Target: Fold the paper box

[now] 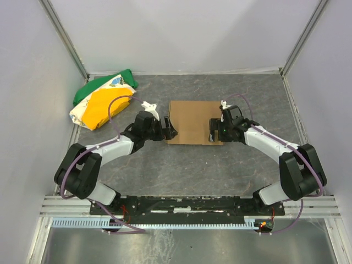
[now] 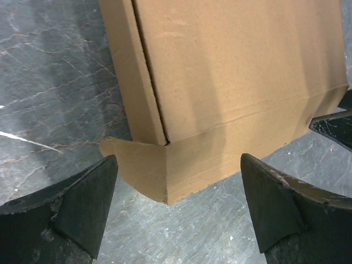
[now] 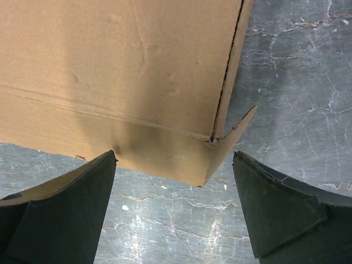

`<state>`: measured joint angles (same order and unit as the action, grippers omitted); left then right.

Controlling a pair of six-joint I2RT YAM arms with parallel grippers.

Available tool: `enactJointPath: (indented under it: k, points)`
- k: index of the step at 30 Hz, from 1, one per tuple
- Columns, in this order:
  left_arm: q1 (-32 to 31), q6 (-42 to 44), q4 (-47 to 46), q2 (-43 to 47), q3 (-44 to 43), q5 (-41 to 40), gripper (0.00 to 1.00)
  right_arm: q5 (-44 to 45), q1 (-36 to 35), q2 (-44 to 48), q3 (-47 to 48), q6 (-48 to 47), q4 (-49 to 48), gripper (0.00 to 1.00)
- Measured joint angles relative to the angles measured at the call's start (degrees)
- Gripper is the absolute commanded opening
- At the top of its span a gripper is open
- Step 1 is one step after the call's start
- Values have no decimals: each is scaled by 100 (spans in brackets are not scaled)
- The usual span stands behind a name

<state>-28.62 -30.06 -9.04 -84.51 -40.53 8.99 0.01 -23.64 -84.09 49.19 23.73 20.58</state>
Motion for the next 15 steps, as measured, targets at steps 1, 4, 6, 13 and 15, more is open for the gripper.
enactJointPath:
  k: [1,4,6,13,15]
  points:
    - [-22,0,0,-28,-24,26,99,2,-17,0,15,0,0,94]
    - [-105,0,74,-142,-114,136,99,-7,-48,0,50,2,0,94]
    - [-155,17,229,-297,-271,199,99,-11,-72,0,61,2,9,94]
    - [-267,79,658,-468,-472,341,99,-61,-120,0,138,44,140,93]
    - [-275,79,726,-459,-472,372,99,-111,-131,0,153,50,162,93]
